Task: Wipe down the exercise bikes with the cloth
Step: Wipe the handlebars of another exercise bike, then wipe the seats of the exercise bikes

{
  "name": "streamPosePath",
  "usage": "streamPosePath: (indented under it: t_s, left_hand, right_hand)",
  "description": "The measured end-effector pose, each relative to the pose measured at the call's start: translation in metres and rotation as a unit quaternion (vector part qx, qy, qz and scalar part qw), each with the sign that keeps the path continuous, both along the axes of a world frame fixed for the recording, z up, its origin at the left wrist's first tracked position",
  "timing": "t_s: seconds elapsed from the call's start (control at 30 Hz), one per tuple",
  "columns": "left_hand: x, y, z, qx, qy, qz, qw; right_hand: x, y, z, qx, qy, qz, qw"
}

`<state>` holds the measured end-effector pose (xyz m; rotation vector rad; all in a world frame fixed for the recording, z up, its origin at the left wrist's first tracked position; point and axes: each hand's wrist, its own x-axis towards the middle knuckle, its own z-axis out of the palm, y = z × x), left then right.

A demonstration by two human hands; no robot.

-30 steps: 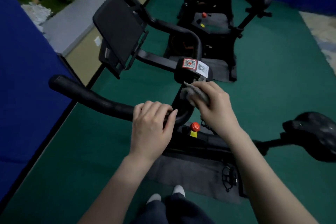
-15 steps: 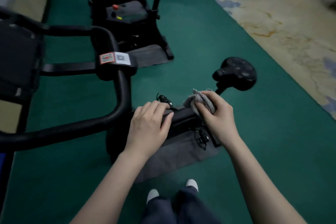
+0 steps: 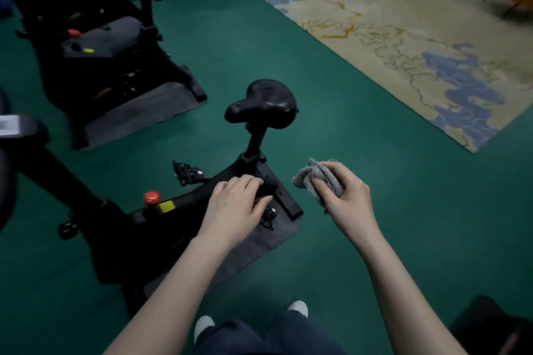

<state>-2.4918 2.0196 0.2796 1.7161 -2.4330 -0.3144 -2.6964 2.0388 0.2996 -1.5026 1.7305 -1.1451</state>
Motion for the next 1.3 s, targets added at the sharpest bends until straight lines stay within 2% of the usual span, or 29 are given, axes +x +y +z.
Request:
streamPosePath:
  t_s: [0.3, 0.53, 0.83, 1.0, 1.13, 1.3]
  left_hand:
    - [-0.101, -0.017, -0.011, 0.081, -0.046, -0.034, 0.995]
    - [-0.139, -0.059, -0.023, 0.085, -0.061, -0.032, 0.994]
    - [-0.198, -0.17, -0.047, 0.083, -0.026, 0.023, 0.996]
    - [-0.225, -0.231, -0.046, 0.087, -0.008, 0.041, 0.995]
    - [-0.231, -0.268, -0.041, 0.07, -0.012, 0.065, 0.995]
    - [-0.233, -0.3, -0.039, 0.066, -0.017, 0.121, 0.99]
  right_hand:
    - [-0.112, 0.007, -0.007, 0.011, -0.07, -0.059, 0.996]
    - [-0.16, -0.03, -0.014, 0.03, -0.077, -0.071, 0.994]
    - [-0.199, -0.161, -0.01, 0.052, -0.043, 0.019, 0.998]
    - [-0.226, -0.231, -0.008, 0.07, -0.042, 0.038, 0.996]
    - [-0.238, -0.28, -0.008, 0.076, -0.044, 0.048, 0.995]
    - [-0.238, -0.337, -0.007, 0.077, -0.041, 0.113, 0.99]
